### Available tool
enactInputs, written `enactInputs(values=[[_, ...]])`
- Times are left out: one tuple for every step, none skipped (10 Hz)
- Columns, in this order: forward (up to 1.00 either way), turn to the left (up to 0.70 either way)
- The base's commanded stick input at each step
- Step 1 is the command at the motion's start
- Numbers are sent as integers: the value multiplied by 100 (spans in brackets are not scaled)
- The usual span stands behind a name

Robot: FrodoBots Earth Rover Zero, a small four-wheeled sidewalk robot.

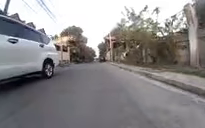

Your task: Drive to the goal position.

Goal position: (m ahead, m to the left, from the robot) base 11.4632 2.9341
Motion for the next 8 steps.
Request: enactInputs(values=[[100,5],[100,5],[100,5],[100,5],[100,5],[100,5],[100,5],[100,5]])
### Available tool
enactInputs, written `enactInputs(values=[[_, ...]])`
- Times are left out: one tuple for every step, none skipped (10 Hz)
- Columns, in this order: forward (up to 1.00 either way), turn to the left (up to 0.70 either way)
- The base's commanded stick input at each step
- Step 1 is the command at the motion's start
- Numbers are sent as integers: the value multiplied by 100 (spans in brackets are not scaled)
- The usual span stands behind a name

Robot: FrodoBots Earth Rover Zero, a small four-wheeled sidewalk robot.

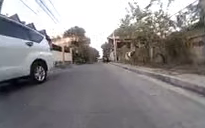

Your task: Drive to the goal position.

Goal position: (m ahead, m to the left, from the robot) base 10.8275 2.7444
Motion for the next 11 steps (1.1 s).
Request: enactInputs(values=[[100,5],[100,5],[100,5],[100,5],[100,5],[100,5],[100,5],[100,5],[100,5],[100,5],[100,22]])
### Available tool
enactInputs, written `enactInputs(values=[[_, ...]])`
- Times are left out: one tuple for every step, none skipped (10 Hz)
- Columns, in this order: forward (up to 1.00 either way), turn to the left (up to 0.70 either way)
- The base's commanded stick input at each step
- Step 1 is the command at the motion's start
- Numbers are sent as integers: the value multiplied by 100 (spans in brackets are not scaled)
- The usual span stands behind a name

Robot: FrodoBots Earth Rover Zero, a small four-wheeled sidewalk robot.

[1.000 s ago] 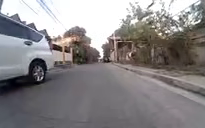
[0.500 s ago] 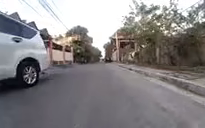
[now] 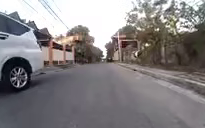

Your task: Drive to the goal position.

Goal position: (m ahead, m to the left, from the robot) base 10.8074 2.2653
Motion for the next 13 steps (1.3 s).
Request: enactInputs(values=[[100,45],[100,28],[100,5],[100,5],[100,5],[100,5],[100,5],[100,5],[100,5],[100,5],[100,5],[100,5],[100,5]])
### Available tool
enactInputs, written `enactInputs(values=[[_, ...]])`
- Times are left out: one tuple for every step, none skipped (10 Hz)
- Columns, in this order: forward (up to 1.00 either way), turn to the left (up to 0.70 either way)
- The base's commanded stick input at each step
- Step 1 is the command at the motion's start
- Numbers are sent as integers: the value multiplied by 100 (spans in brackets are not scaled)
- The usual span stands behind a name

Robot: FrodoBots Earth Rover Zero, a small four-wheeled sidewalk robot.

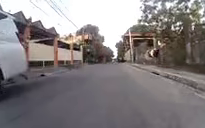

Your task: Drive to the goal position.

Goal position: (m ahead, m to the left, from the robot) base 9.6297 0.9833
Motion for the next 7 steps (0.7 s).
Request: enactInputs(values=[[100,5],[100,5],[100,5],[100,5],[100,5],[100,5],[100,5]])
